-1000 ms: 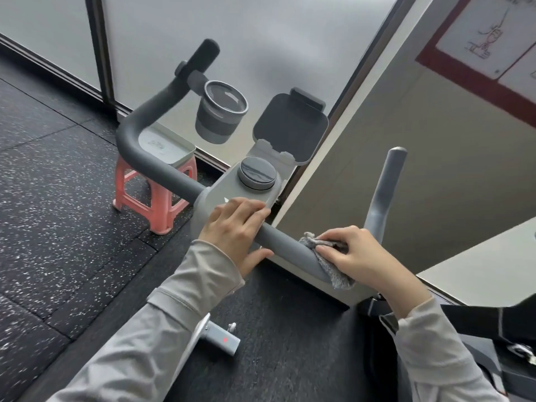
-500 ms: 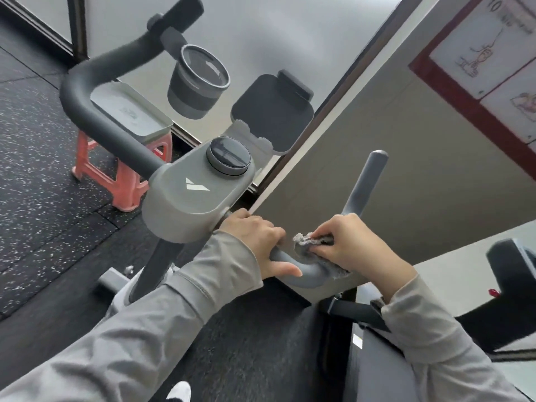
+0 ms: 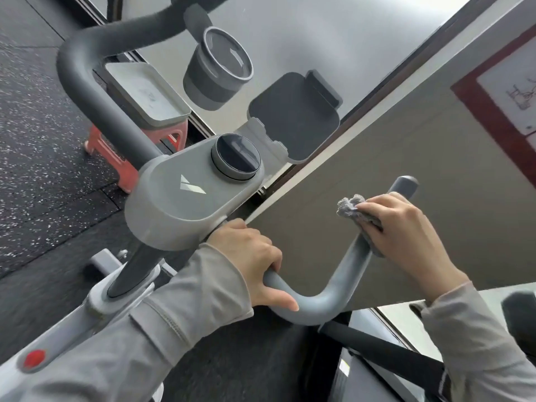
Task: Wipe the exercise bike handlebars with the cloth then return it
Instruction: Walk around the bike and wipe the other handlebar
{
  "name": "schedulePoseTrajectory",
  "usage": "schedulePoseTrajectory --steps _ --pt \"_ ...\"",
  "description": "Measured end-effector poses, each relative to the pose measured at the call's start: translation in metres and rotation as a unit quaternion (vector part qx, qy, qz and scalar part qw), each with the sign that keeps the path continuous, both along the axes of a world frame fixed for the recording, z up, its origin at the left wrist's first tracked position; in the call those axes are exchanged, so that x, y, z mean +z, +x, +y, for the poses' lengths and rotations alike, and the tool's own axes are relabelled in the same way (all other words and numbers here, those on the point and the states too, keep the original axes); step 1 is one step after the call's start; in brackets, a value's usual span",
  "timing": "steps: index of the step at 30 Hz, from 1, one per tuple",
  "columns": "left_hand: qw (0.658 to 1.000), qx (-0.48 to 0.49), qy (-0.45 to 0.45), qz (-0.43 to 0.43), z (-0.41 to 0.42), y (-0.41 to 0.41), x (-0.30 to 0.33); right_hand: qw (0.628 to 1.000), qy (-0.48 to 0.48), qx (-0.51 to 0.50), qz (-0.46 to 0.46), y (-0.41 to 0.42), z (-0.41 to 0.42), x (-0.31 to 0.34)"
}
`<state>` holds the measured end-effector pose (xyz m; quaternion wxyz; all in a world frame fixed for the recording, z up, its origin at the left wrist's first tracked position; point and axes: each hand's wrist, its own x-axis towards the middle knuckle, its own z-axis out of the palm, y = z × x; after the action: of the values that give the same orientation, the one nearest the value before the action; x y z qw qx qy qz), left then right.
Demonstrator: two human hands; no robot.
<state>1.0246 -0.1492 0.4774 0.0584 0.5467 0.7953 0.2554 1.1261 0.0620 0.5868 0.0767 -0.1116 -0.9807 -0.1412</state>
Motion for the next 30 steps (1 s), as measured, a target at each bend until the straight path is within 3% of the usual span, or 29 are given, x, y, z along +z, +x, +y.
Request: schedulePoseTrajectory --steps 7,11,14,20,24,30 --pt "1.000 0.000 0.001 -0.010 0.000 0.000 0.003 0.998 0.050 -0.011 0.035 -0.032 0.034 0.041" --pt "1.000 0.002 0.000 -0.004 -0.001 -0.001 0.005 0.997 0.015 -0.066 0.039 -0.041 0.043 0.054" --pt "1.000 0.008 0.000 -0.002 -0.002 0.000 0.005 0.995 0.002 -0.100 -0.006 -0.044 0.042 0.055" --pt "1.000 0.014 0.005 0.003 -0.003 0.001 0.008 0.973 0.161 -0.079 -0.148 -0.047 0.018 0.032" --pt "1.000 0.008 0.004 0.007 -0.003 0.000 0.008 0.945 0.165 -0.092 -0.267 -0.043 -0.005 0.001" --pt "1.000 0.004 0.010 0.010 -0.003 0.001 0.008 0.952 0.140 -0.101 -0.254 -0.046 0.003 0.004"
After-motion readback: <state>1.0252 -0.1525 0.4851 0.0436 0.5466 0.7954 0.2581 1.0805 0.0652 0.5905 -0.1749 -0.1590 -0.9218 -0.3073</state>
